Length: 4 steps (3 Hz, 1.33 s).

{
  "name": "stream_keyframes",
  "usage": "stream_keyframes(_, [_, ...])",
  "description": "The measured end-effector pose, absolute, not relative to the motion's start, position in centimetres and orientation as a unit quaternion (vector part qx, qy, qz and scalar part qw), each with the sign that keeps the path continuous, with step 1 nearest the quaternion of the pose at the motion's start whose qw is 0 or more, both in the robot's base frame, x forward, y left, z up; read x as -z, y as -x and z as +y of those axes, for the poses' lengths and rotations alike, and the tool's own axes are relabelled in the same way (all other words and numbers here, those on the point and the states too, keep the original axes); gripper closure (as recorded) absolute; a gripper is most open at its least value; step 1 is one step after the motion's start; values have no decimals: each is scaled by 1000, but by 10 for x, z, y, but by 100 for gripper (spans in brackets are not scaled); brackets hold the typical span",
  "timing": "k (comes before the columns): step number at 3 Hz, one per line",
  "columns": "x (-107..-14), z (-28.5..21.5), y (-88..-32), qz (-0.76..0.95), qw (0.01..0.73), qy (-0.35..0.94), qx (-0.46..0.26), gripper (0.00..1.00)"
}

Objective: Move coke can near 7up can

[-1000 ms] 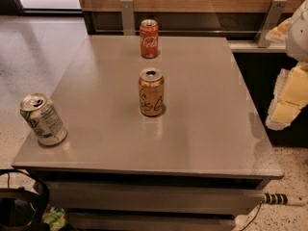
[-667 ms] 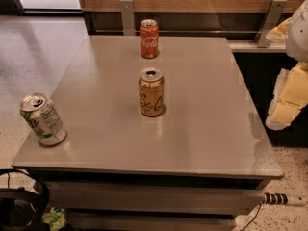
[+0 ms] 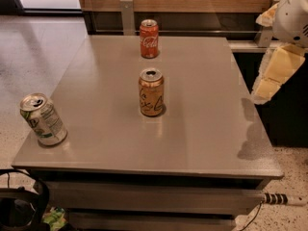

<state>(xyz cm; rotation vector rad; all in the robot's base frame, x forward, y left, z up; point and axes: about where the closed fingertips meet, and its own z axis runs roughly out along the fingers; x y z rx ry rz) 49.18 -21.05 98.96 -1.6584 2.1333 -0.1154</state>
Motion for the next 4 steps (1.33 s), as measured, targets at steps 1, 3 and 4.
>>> stream_keyframes(1, [-988, -211, -526, 763, 262, 590, 40, 0])
stream_keyframes(3, [-979, -225, -581, 751, 402, 523, 11, 0])
stream_keyframes(4, [-984, -216, -609, 731, 480, 484, -16, 0])
